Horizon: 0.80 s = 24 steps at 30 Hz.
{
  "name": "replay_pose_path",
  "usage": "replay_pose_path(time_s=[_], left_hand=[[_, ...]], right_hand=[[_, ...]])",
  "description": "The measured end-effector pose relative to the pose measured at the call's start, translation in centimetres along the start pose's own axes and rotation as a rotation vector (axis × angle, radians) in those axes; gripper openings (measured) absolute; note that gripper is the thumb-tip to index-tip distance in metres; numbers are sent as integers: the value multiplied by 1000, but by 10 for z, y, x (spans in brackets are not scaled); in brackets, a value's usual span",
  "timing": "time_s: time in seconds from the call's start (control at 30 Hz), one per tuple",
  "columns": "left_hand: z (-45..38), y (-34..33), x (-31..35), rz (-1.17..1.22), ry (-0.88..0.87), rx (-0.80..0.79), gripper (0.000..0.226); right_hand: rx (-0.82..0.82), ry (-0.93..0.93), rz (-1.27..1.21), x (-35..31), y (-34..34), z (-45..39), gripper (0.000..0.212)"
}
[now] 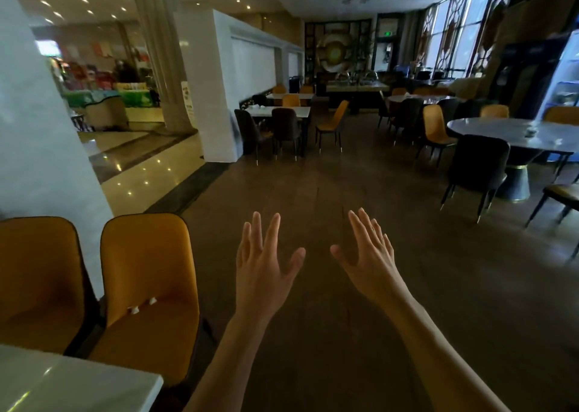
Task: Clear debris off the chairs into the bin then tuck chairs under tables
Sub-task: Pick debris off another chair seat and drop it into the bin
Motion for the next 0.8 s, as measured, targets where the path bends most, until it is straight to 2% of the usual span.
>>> replay_pose_path(time_s=[0.17, 0.33, 0.57, 0.8], left_hand=[[-25, -39, 22, -18, 61, -3, 83], [-49, -55, 10, -71, 102, 12, 82], [-73, -66, -71, -165, 229, 74, 80], [-119, -78, -182, -145, 392, 177, 83]], right_hand=[[-71, 12, 0, 39, 8, -49, 81], [-127, 93, -37, 29, -16, -91, 80], [-264, 228, -42, -22, -86, -148, 80], [-381, 334, -1, -93, -170, -234, 78]])
Point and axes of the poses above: each hand's wrist, its own z-axis away from the middle knuckle, its own y-axis out of the back of the hand, x = y × z, the point moved 7 cm from there along -z, towards the middle knuckle, and after that the axes turned 15 degrees about -y, right-handed, at the moved point
